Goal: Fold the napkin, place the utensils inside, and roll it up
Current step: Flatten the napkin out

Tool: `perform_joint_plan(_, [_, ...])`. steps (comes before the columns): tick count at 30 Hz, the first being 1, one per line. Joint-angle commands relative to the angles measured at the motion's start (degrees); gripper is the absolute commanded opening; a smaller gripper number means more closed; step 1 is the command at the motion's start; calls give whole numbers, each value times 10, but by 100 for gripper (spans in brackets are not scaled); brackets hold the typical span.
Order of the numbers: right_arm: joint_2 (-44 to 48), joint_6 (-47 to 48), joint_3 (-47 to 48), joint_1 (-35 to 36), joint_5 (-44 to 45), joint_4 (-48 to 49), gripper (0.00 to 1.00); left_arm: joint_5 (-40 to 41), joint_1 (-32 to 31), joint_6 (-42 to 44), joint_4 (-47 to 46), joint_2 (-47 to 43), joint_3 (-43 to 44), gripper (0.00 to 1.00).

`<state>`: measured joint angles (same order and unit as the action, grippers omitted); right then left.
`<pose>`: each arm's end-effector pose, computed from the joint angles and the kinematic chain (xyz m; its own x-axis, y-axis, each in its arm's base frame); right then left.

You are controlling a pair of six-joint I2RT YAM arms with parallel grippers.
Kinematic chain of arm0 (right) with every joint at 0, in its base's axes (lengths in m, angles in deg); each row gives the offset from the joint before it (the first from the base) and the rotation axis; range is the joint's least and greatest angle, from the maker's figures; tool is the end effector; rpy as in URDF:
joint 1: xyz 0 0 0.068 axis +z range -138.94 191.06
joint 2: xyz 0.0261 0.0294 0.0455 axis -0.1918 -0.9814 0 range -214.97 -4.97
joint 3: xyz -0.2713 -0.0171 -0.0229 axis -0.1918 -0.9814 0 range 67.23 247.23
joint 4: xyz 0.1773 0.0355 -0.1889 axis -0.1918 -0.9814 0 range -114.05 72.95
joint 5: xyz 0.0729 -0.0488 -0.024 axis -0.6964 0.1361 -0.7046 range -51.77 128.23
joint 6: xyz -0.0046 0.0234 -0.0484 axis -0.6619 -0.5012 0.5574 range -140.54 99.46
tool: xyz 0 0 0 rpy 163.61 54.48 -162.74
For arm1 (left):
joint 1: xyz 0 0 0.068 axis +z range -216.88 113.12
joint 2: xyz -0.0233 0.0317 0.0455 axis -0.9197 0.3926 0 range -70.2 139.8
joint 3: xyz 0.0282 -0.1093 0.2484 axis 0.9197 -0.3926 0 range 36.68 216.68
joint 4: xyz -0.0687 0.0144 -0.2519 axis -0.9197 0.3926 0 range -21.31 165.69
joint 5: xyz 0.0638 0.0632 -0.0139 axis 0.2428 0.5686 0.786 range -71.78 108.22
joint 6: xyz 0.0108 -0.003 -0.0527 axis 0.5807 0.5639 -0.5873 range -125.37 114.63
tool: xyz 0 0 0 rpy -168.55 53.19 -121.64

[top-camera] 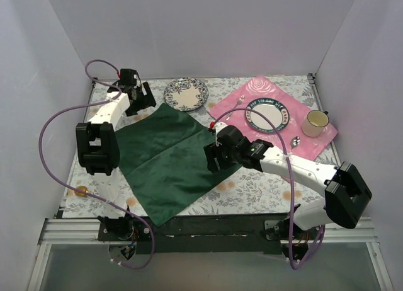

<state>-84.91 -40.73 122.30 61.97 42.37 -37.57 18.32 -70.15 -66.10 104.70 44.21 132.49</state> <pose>0.1901 0.2300 0.2468 -0.6774 -0.2879 -0.6770 -0.5417 0.8179 0.1941 0.4432 -0.0252 0.2434 -0.4467 -0.8483 -0.2844 -0.6827 0.5286 -0.5045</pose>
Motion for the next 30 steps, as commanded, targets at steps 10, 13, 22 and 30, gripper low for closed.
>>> perform_joint_plan(10, [-17, -7, -2, -136, 1, -17, 78, 12, -165, -72, -70, -363, -348, 82])
perform_joint_plan(13, [-42, 11, -2, -135, -32, 20, 70, -32, -165, -108, -115, -371, -399, 71])
perform_joint_plan(22, [-185, 44, 164, -51, -36, 16, 54, 107, -158, -188, -140, -334, -449, 54])
perform_joint_plan(30, [-327, 61, 311, -4, -45, 13, 53, 115, -119, -282, -87, -322, -500, 36])
